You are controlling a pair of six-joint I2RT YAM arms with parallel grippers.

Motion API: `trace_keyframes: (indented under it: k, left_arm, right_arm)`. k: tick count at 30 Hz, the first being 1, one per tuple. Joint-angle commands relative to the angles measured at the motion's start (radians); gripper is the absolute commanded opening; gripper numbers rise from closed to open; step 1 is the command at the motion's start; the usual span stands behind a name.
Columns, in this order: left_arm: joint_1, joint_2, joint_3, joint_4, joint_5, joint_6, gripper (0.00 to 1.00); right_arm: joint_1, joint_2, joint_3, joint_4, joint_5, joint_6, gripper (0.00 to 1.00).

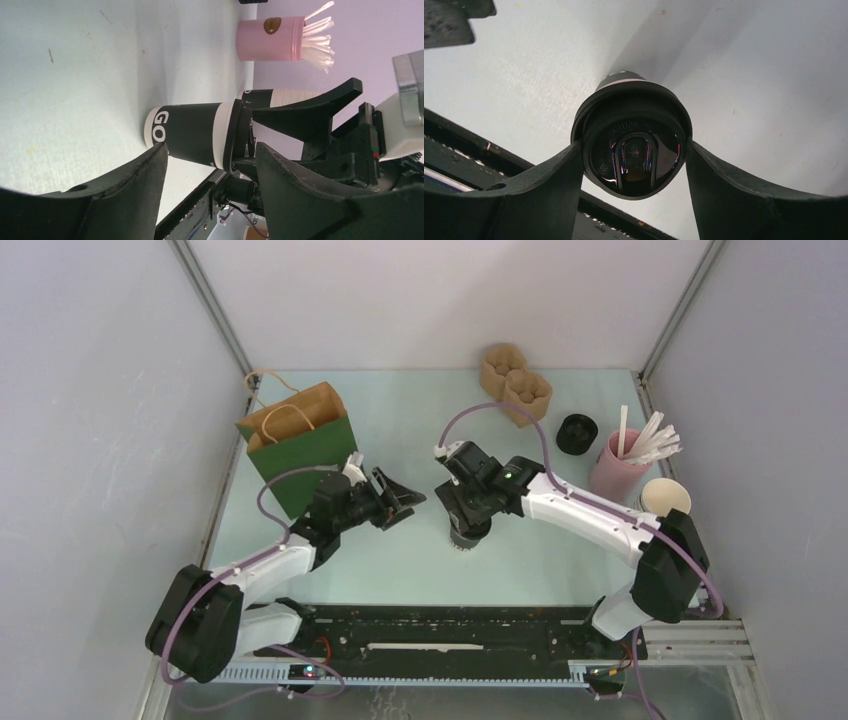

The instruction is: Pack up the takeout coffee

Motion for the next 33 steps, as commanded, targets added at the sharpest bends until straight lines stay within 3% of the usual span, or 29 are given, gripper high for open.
trace_keyframes:
  k: [1,3,6,9,13,21,33]
  left_arm:
    - [0.005,-0.003,-0.028,0.071,0.032,-0.025,0.69]
    - [0.005,0.020,-0.016,0.084,0.058,-0.008,0.71]
    - [0.002,0.079,0.026,0.087,0.122,0.034,0.83]
    - [-0.006,0.144,0.077,0.090,0.180,0.067,0.93]
    - [-0.032,0.207,0.140,0.085,0.234,0.136,1.00]
    - [-0.105,0.324,0.218,0.077,0.306,0.235,0.99]
    - [-0.140,0.411,0.215,-0.073,0.154,0.336,0.77]
  right_arm:
    - [0.022,-0.058,-0.059,0.103,-0.062,-0.198,0.77]
    - [0.027,-0.067,-0.079,0.129,-0.089,-0.275,0.77]
    - [0.034,-0.075,-0.104,0.163,-0.132,-0.337,0.77]
    - [0.046,-0.089,-0.137,0.199,-0.154,-0.372,0.77]
    - [0.052,-0.094,-0.161,0.216,-0.147,-0.380,0.77]
    - [0.052,-0.102,-0.171,0.211,-0.144,-0.374,0.77]
    - [0.055,-0.116,-0.170,0.212,-0.121,-0.348,0.80]
